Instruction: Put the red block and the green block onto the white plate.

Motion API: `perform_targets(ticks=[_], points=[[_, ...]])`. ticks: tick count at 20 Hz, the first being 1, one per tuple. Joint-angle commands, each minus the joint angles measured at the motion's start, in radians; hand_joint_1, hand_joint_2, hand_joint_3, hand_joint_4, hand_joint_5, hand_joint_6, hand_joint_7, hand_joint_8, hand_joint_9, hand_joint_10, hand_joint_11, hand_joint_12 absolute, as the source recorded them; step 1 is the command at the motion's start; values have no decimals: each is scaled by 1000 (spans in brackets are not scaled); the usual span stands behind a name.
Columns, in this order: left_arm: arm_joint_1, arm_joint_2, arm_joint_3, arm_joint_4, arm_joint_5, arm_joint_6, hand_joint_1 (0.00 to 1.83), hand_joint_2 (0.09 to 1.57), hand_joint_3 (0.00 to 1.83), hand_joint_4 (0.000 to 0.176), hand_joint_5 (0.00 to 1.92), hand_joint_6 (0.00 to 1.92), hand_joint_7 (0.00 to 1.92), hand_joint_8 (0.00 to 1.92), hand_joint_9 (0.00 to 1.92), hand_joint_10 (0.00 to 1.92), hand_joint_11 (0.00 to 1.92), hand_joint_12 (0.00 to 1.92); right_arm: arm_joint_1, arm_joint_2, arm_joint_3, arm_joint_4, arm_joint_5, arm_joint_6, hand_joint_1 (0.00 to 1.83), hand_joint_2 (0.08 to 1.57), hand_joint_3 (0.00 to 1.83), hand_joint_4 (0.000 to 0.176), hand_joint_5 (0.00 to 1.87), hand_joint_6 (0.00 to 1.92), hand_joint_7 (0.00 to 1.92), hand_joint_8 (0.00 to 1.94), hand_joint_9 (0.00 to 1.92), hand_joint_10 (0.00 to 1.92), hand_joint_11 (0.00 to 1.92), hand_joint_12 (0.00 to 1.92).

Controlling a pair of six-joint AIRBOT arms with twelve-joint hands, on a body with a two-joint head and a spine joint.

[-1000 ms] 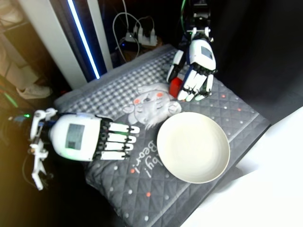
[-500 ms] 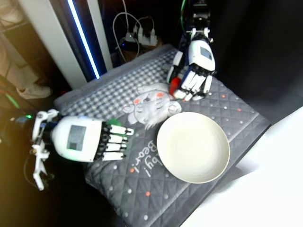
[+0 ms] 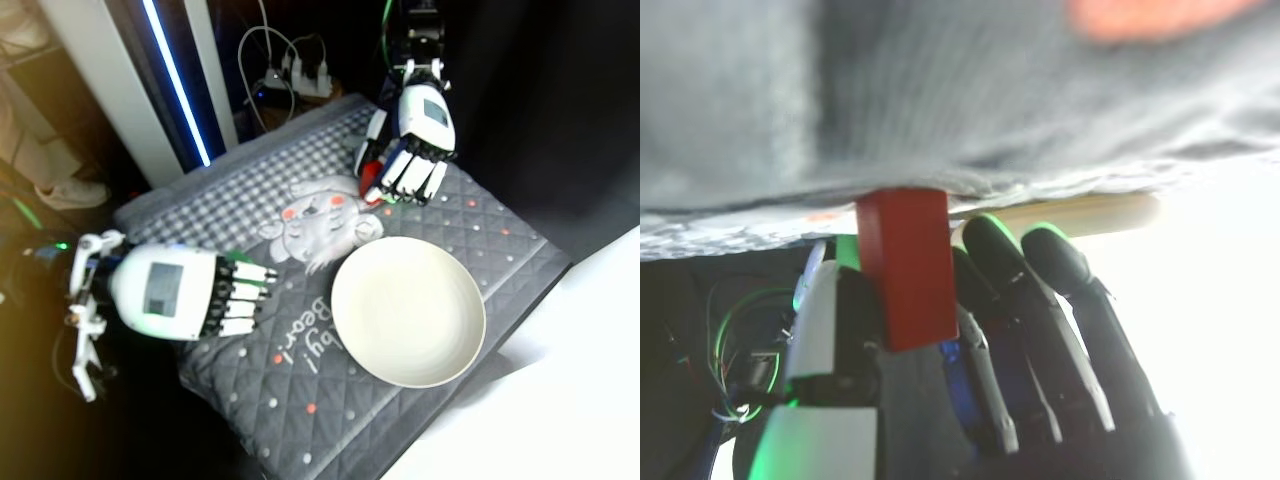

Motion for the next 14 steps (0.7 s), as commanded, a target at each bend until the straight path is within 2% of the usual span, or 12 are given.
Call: perform_targets(ticks=[1, 2, 3, 5, 6, 7, 8, 9, 10, 11, 12, 14], points=[[-27, 17, 1, -17, -162, 0, 1262, 1073, 7, 0, 1246, 277, 955, 1270, 828, 1279, 423, 1574, 37, 25, 6, 63, 143, -12, 1300, 1031, 0, 0, 1301, 153, 1174, 920, 1153, 1316, 1047, 1647], [-45, 27, 0, -17, -173, 0, 1274, 1083, 1, 0, 1218, 293, 983, 1243, 823, 1254, 332, 1479, 69, 29, 8, 62, 143, -29, 1303, 1021, 0, 0, 1338, 74, 1205, 875, 1225, 1183, 1103, 1601], [-78, 34, 6, -7, -183, 0, 1270, 1101, 2, 0, 1167, 369, 951, 1297, 765, 1378, 318, 1674, 115, 30, 17, 60, 143, -50, 1300, 1028, 2, 0, 1333, 48, 1192, 907, 1267, 1168, 1134, 1603], [-138, 30, 23, 19, -180, 0, 1267, 1110, 1, 0, 1153, 395, 926, 1342, 781, 1525, 543, 1831, 169, 26, 30, 54, 138, -67, 1228, 1000, 8, 0, 1322, 291, 1273, 738, 1249, 1204, 1092, 1649], [-170, 24, 34, 33, -174, 3, 1269, 1107, 0, 0, 1154, 398, 937, 1326, 823, 1489, 677, 1791, 195, 23, 34, 54, 133, -78, 1182, 991, 2, 0, 1325, 351, 1223, 1011, 1186, 1538, 1113, 1843], [-215, 8, 53, 47, -160, 14, 1277, 1074, 0, 0, 1241, 317, 991, 1201, 858, 1203, 622, 1608, 236, 9, 44, 54, 119, -106, 1138, 1145, 15, 0, 920, 1036, 1053, 1288, 1154, 1786, 1186, 1905], [-250, -8, 70, 49, -148, 26, 1271, 1048, 1, 0, 1243, 365, 1080, 1009, 956, 1130, 749, 1627, 279, -21, 64, 52, 99, -122, 1086, 1242, 9, 0, 736, 1328, 957, 1412, 1109, 1890, 1180, 1918], [-278, -32, 97, 48, -143, 29, 1258, 1035, 5, 0, 1180, 581, 1154, 783, 1016, 868, 795, 1334, 317, -70, 107, 51, 79, -121, 1252, 1256, 2, 0, 390, 833, 750, 1463, 821, 1778, 907, 1920], [-314, -82, 147, 40, -126, 28, 1272, 1017, 0, 0, 1151, 637, 1283, 555, 1237, 468, 960, 1032, 350, -137, 164, 60, 53, -120, 1113, 1358, 2, 0, 411, 1423, 654, 1621, 487, 1587, 464, 1921], [-325, -114, 183, 31, -117, 28, 1272, 1017, 0, 0, 1151, 637, 1283, 555, 1237, 468, 960, 1032, 355, -165, 188, 77, 37, -120, 1113, 1358, 2, 0, 411, 1423, 654, 1621, 487, 1587, 464, 1921], [-336, -168, 234, 14, -102, 28, 1279, 1013, 0, 0, 1194, 506, 1262, 649, 1283, 423, 938, 1127, 357, -206, 223, 97, 19, -119, 968, 1331, 0, 0, 603, 1537, 784, 1532, 850, 1821, 915, 1921], [-338, -267, 330, -32, -57, 27, 1271, 1019, 1, 0, 1180, 552, 1239, 666, 1267, 417, 926, 1138, 358, -296, 307, 141, -35, -118, 1138, 1255, 0, 0, 687, 1313, 835, 1450, 827, 1729, 854, 1921]])
